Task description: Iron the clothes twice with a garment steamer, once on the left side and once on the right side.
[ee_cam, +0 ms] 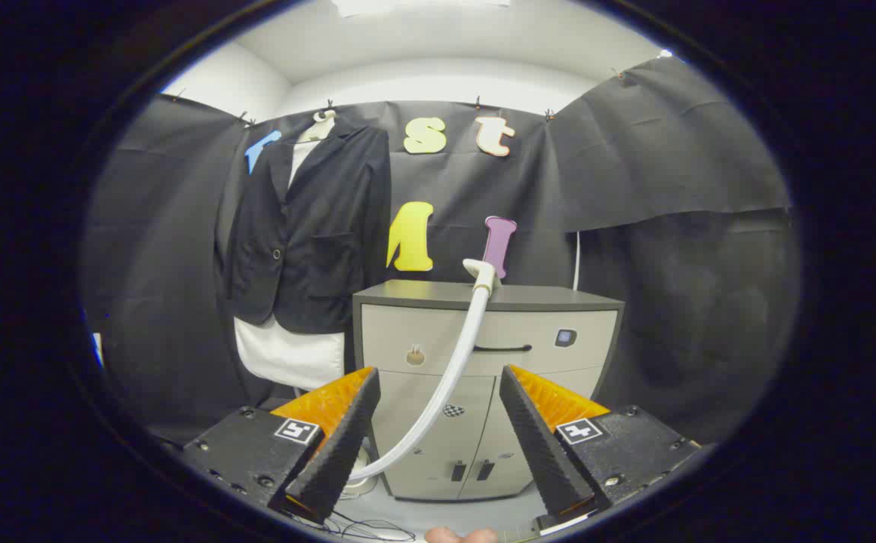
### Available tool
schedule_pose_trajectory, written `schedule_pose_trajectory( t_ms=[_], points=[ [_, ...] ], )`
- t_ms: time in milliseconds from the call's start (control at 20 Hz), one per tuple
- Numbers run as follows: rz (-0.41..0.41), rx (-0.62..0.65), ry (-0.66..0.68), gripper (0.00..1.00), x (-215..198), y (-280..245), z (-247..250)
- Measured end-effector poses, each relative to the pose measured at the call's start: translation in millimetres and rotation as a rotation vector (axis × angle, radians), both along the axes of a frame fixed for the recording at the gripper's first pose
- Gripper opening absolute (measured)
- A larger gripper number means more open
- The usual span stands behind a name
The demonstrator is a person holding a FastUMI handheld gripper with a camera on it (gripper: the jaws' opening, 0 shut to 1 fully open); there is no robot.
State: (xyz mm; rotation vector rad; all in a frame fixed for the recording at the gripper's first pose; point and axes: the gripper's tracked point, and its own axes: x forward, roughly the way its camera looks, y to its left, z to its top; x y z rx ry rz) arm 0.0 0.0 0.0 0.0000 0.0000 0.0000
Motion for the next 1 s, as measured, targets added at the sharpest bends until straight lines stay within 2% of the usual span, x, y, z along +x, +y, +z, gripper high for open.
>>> schedule_pose_trajectory(
  t_ms=[500, 1000],
  points=[
    [-0.003, 0.024, 0.006, 0.99, 11, -19, 6],
    [-0.046, 0.06, -0.009, 0.99, 43, -7, 54]
  ],
)
